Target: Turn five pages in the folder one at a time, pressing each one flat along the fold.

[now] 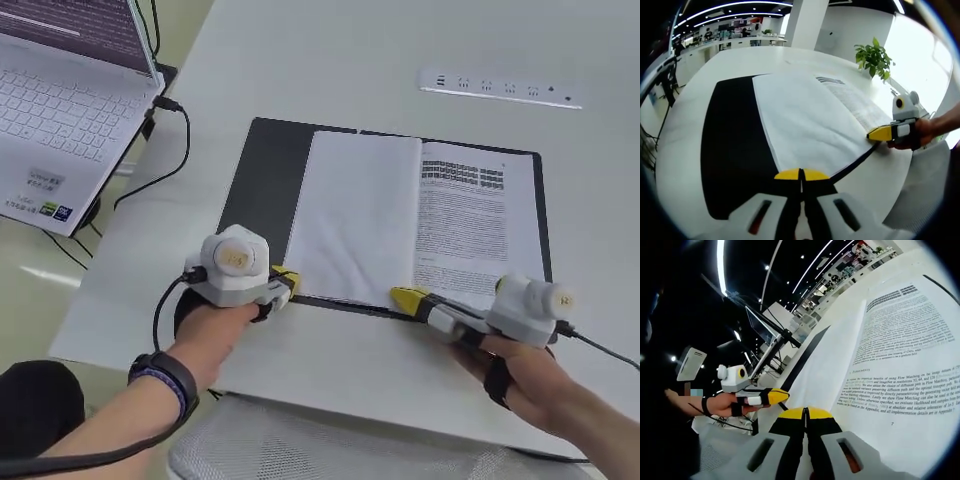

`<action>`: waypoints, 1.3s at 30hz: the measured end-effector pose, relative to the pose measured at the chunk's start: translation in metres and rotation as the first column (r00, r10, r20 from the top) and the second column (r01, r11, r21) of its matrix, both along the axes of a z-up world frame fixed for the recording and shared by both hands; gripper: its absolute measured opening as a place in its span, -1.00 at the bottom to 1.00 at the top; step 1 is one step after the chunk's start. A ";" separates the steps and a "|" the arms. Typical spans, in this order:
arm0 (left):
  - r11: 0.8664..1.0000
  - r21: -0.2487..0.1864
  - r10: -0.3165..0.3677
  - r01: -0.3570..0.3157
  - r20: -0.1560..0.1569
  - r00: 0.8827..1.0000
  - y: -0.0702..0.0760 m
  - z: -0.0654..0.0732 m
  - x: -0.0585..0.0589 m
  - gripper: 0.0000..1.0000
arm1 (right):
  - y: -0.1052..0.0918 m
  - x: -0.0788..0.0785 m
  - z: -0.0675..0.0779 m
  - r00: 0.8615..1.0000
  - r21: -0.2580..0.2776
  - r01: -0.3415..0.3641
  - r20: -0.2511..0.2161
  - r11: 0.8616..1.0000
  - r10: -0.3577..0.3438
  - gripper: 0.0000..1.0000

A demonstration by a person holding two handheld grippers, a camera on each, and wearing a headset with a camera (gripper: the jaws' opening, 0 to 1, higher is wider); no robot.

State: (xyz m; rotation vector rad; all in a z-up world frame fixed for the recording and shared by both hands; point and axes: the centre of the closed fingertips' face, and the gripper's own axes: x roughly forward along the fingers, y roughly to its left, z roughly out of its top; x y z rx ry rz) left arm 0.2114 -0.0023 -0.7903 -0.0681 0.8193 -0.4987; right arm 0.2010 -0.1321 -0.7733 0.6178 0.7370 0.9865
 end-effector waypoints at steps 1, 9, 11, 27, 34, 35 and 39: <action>1.000 -0.003 0.003 -0.003 0.000 1.000 0.000 0.000 0.000 -1.00 | 0.000 -0.001 0.000 1.000 -0.002 -0.002 -0.004 1.000 0.002 -1.00; 1.000 -0.019 0.012 -0.013 -0.011 1.000 -0.001 0.001 -0.001 -1.00 | -0.003 -0.005 0.001 0.999 -0.027 0.014 -0.033 1.000 -0.015 -1.00; 0.999 -0.043 0.014 -0.014 -0.011 1.000 -0.002 0.002 -0.002 -0.99 | -0.005 -0.006 0.001 1.000 -0.050 0.009 -0.023 0.999 -0.010 -1.00; 0.998 -0.062 -0.027 0.032 0.084 0.996 -0.019 0.051 -0.019 -0.64 | -0.057 -0.008 0.034 0.984 -0.223 0.071 0.174 0.972 -0.032 -0.22; 0.998 -0.037 -0.048 0.053 0.128 0.991 -0.017 0.072 -0.021 -0.50 | -0.079 -0.012 0.044 0.978 -0.263 0.096 0.202 0.960 -0.042 -0.08; 0.998 -0.031 -0.049 0.054 0.134 0.990 -0.016 0.076 -0.021 -0.50 | -0.083 -0.012 0.048 0.976 -0.266 0.103 0.212 0.958 -0.046 -0.06; 0.998 -0.011 -0.056 0.058 0.151 0.987 -0.011 0.086 -0.023 -0.46 | -0.098 -0.010 0.057 0.967 -0.288 0.126 0.248 0.949 -0.053 0.01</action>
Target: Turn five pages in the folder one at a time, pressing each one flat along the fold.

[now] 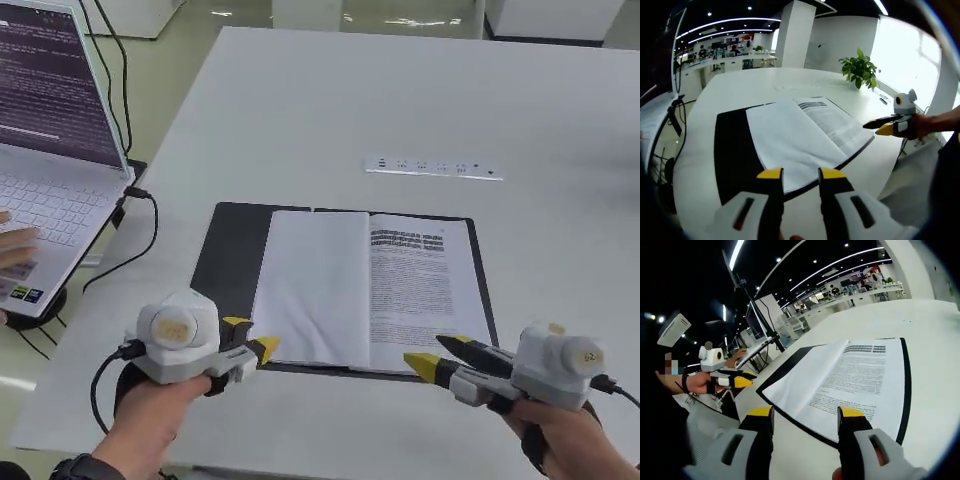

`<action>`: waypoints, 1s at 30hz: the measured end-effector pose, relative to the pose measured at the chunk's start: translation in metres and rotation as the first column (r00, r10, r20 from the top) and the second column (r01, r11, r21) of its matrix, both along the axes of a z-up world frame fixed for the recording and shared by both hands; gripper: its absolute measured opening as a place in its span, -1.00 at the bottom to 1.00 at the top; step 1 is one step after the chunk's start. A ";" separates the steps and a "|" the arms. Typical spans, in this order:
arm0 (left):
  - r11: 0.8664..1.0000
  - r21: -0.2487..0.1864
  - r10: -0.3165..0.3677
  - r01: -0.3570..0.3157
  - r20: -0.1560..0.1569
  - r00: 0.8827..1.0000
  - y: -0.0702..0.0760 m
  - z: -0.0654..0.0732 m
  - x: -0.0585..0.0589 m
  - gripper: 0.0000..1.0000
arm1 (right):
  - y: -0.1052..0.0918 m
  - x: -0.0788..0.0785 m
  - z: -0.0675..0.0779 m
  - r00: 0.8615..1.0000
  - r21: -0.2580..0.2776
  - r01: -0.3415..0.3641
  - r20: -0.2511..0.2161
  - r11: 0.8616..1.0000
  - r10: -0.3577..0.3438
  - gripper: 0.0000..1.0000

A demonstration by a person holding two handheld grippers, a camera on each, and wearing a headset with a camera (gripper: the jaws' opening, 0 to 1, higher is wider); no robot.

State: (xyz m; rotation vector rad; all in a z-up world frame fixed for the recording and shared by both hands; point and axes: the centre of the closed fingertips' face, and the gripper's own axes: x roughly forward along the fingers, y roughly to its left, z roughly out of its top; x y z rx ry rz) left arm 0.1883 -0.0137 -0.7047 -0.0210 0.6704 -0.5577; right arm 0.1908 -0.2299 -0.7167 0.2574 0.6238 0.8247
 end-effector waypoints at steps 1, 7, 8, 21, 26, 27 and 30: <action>1.000 0.006 -0.003 0.003 0.003 1.000 0.001 0.001 -0.001 -0.44 | -0.003 0.000 0.002 1.000 -0.009 0.002 0.005 1.000 -0.002 0.03; 0.999 0.032 0.024 -0.025 0.020 1.000 0.015 0.015 -0.004 -0.32 | -0.024 0.004 0.021 0.997 -0.003 0.072 0.040 0.997 -0.072 0.15; 0.999 0.033 0.028 -0.028 0.026 0.999 0.017 0.017 -0.005 -0.30 | -0.027 0.004 0.023 0.996 0.000 0.083 0.044 0.997 -0.083 0.16; 0.995 0.054 0.078 -0.083 0.089 0.993 0.044 0.053 -0.012 -0.05 | -0.042 -0.019 0.037 0.993 -0.018 0.103 0.060 0.995 -0.102 0.40; 0.995 0.032 0.087 -0.091 0.103 0.991 0.042 0.060 -0.013 0.08 | -0.044 -0.025 0.043 0.991 -0.021 0.121 0.063 0.992 -0.119 0.48; 0.995 0.024 0.091 -0.094 0.103 0.991 0.042 0.060 -0.013 0.09 | -0.044 -0.027 0.043 0.991 -0.034 0.118 0.066 0.992 -0.115 0.48; 0.995 0.007 0.094 -0.095 0.099 0.991 0.039 0.060 -0.015 0.17 | -0.046 -0.028 0.044 0.991 -0.052 0.114 0.070 0.992 -0.110 0.51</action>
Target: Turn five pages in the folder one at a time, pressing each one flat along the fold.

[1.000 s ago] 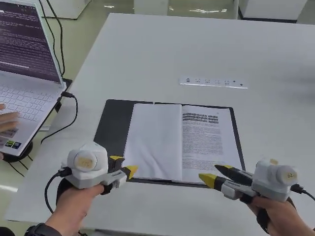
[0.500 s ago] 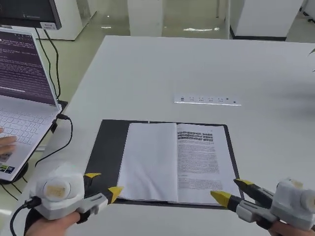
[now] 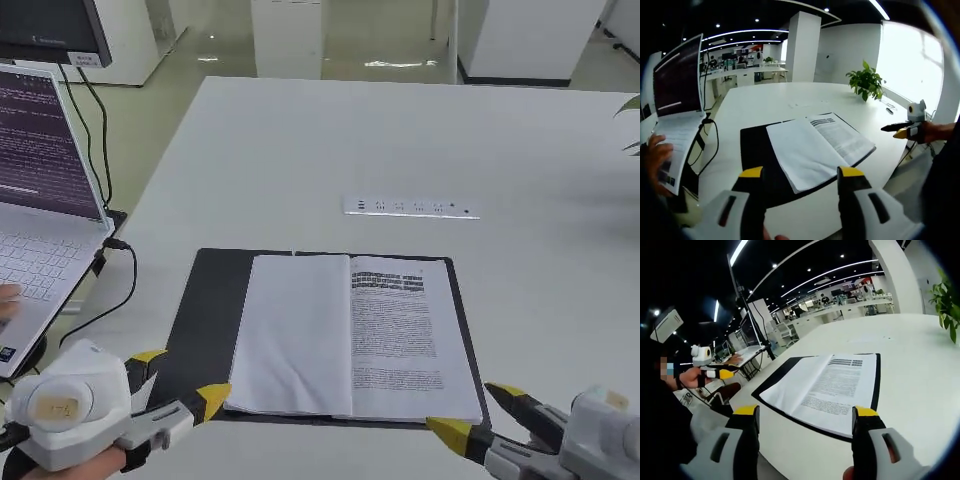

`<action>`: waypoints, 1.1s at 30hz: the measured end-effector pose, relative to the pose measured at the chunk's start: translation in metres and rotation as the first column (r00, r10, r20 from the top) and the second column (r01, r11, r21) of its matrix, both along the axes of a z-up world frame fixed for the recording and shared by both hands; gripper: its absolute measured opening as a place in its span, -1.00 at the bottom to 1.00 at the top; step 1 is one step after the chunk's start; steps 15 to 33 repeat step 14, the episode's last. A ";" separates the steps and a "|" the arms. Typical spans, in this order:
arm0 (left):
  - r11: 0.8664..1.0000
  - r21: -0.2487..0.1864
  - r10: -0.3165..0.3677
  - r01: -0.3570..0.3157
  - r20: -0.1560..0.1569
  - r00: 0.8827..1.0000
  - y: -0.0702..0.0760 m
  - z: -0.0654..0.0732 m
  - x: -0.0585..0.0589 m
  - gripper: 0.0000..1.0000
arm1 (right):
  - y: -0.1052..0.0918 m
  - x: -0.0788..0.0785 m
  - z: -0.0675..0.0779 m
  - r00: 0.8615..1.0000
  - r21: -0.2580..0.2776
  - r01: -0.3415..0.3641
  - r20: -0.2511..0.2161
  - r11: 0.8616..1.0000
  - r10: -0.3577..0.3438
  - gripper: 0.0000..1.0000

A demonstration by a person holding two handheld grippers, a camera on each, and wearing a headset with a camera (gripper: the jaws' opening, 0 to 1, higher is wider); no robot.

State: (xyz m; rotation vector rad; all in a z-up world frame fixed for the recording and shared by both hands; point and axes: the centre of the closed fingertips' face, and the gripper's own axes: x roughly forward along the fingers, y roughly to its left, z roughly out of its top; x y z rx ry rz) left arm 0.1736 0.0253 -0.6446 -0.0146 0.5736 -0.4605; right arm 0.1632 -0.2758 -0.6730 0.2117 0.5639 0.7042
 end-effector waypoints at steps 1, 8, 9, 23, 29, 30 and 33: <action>1.000 0.002 -0.003 0.003 -0.002 1.000 -0.001 -0.001 -0.001 0.20 | -0.001 0.000 0.001 1.000 -0.004 0.001 0.001 1.000 -0.001 0.52; 1.000 0.001 -0.010 0.010 -0.012 1.000 -0.009 0.000 -0.005 0.31 | -0.003 0.003 0.006 1.000 -0.002 0.015 0.016 1.000 -0.015 0.60; 1.000 -0.004 -0.008 0.008 -0.008 1.000 -0.010 0.002 -0.005 0.32 | -0.003 0.003 0.006 1.000 -0.003 0.012 0.016 1.000 -0.012 0.60; 1.000 -0.004 -0.008 0.008 0.008 1.000 -0.010 0.007 -0.004 0.38 | -0.001 0.002 0.008 1.000 -0.003 0.003 0.015 1.000 -0.003 0.60; 1.000 -0.004 -0.008 0.008 0.008 1.000 -0.010 0.007 -0.004 0.38 | -0.001 0.002 0.008 1.000 -0.003 0.003 0.015 1.000 -0.003 0.60; 1.000 -0.004 -0.008 0.008 0.008 1.000 -0.010 0.007 -0.004 0.38 | -0.001 0.002 0.008 1.000 -0.003 0.003 0.015 1.000 -0.003 0.60; 1.000 -0.004 -0.008 0.008 0.008 1.000 -0.010 0.007 -0.004 0.38 | -0.001 0.002 0.008 1.000 -0.003 0.003 0.015 1.000 -0.003 0.60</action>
